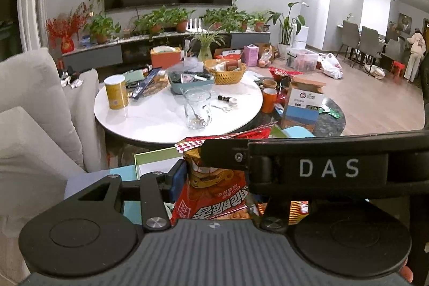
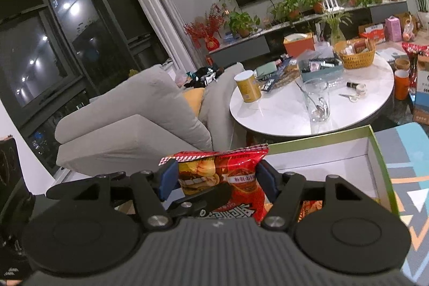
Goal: Organize snacks
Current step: 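Lift the red Korean-text bag with the right gripper over the box, then open the right gripper to drop the red bag into the box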
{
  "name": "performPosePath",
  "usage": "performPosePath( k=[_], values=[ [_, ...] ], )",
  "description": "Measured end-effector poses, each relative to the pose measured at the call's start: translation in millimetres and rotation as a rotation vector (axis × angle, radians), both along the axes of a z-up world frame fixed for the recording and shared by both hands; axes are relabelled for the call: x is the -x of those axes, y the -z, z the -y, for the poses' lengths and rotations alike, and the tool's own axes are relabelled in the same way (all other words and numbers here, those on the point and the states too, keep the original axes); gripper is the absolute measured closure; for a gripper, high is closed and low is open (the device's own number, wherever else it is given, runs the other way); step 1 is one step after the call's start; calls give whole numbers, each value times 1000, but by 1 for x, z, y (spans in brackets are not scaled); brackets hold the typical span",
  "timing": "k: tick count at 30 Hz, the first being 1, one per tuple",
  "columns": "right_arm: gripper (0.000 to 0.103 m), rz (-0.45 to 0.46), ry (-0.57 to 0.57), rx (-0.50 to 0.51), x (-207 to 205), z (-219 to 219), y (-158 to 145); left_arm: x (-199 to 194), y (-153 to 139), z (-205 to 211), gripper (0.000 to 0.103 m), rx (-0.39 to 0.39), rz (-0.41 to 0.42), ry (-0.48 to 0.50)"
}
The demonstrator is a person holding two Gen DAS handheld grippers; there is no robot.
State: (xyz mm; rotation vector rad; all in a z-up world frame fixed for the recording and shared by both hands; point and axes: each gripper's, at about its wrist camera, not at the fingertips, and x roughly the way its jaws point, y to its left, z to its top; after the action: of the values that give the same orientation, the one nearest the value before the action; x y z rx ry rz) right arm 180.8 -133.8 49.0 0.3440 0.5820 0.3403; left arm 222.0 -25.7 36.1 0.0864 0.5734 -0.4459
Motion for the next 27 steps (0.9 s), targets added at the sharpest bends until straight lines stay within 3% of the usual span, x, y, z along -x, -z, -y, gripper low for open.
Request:
performPosePath(
  k=[12,18,27],
  values=[
    [41,-77,-4,26,-30,-12,27,-35,35,0,57,-43,-72,-15],
    [41,-59,46,73,-26,-12,24,-36,37,-2,46,-74,-78,-62],
    [41,-55,51,68,-11,-1,14,-18,31,-2,44,-63,-73,-44]
  ],
)
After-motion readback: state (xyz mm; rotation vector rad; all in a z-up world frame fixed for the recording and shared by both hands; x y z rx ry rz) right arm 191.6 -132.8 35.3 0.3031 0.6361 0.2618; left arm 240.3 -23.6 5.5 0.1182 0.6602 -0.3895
